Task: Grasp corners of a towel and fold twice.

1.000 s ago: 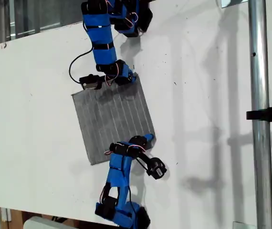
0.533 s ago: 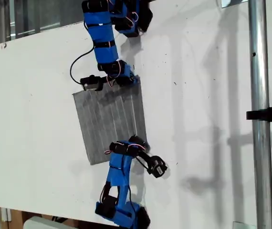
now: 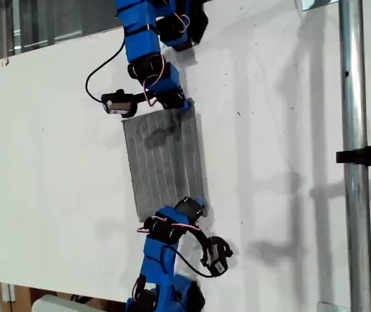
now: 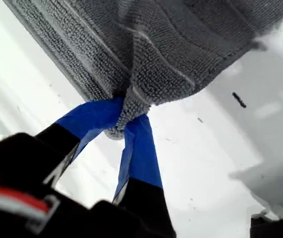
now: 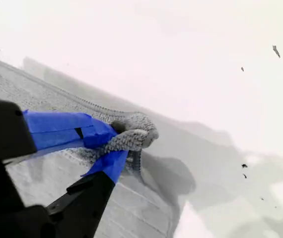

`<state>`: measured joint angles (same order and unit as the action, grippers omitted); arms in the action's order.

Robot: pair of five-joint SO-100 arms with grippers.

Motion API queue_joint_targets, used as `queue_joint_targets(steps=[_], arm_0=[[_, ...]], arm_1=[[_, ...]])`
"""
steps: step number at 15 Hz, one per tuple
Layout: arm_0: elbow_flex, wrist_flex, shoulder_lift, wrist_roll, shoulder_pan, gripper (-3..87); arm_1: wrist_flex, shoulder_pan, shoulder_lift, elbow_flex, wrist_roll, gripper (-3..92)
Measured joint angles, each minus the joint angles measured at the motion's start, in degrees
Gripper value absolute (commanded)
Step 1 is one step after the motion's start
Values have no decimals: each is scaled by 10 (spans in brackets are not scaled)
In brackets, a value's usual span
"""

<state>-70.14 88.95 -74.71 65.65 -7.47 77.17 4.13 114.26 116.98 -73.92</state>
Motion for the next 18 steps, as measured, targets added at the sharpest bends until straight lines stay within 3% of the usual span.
queue_joint_targets(steps=[2,6,10,13,18], arm_0=[[-47,-23,-20,-40,79,-29],[-69,-72,-33,-187,297,-29],[-30,-69,-34,-250,451,-29],[-36,-63,-50,-241,458,-29],[-182,-104,-83,-120,330,-26]], arm_1=[[-30,-108,-4,13,81,-3],[-123,-348,-109,-41,285,-3],[-108,-429,-340,-328,403,-3],[-91,-433,-359,-388,412,-3],[-91,-367,-300,-205,353,-3]])
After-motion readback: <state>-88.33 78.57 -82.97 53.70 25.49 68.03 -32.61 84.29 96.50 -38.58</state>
